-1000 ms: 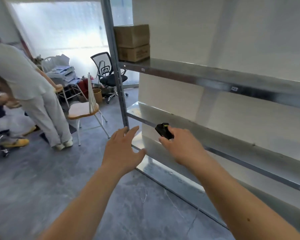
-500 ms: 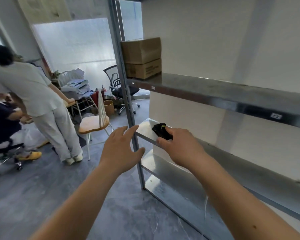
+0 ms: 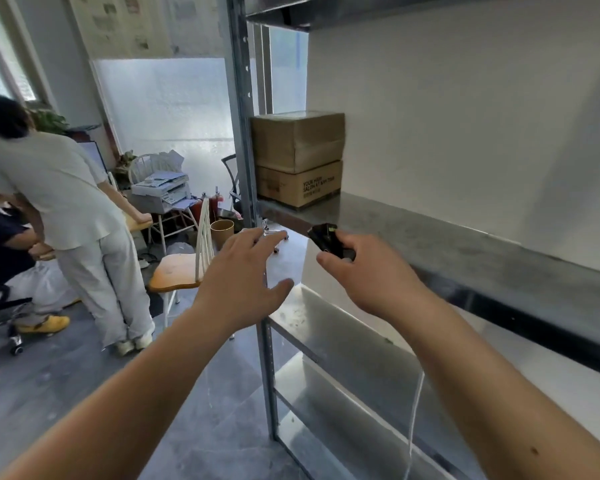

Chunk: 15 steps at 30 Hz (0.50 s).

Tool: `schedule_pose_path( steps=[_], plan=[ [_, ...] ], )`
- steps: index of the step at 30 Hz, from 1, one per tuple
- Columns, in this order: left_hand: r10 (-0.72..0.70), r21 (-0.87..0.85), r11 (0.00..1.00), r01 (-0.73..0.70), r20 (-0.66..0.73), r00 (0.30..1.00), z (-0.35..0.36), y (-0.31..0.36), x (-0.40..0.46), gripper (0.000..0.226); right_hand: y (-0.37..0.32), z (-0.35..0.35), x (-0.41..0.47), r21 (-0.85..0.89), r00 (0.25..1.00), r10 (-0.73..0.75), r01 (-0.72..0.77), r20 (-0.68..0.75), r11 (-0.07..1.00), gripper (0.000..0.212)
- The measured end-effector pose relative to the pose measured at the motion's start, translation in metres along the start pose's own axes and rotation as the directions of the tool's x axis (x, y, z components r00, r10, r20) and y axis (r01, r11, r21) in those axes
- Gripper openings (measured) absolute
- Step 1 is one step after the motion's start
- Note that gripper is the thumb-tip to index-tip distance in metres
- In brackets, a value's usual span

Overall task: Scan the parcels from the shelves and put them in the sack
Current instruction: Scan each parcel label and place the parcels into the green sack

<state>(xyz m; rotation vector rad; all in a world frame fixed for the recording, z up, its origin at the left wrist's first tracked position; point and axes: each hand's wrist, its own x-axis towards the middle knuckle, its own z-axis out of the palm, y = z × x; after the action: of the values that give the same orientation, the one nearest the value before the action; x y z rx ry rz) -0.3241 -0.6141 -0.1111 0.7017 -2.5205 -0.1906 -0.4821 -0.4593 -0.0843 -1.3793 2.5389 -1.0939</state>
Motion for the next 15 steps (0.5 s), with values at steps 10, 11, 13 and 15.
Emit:
schedule_pose_path(
  steps=[10, 11, 13, 15],
  plan=[
    [0.141, 0.056, 0.989, -0.133, -0.167, 0.976, -0.006, -0.05, 0.143, 0.082, -0.017, 0.007, 0.111, -0.012, 0.987, 0.009, -0.011, -0.163, 1.0, 0.042],
    [0.183, 0.047, 0.983, -0.177, -0.186, 0.965, -0.007, -0.055, 0.158, 0.08, -0.019, 0.007, 0.122, -0.024, 0.982, 0.016, -0.021, -0.189, 0.999, 0.043],
    [0.295, 0.065, 0.956, -0.288, -0.203, 0.934, -0.01, -0.064, 0.19, 0.076, -0.022, 0.006, 0.144, -0.056, 0.971, 0.042, -0.057, -0.235, 0.997, 0.042],
    [0.412, 0.116, 0.911, -0.396, -0.189, 0.892, -0.013, -0.071, 0.223, 0.074, -0.024, 0.006, 0.163, -0.079, 0.958, 0.072, -0.097, -0.278, 0.992, 0.038]
  ],
)
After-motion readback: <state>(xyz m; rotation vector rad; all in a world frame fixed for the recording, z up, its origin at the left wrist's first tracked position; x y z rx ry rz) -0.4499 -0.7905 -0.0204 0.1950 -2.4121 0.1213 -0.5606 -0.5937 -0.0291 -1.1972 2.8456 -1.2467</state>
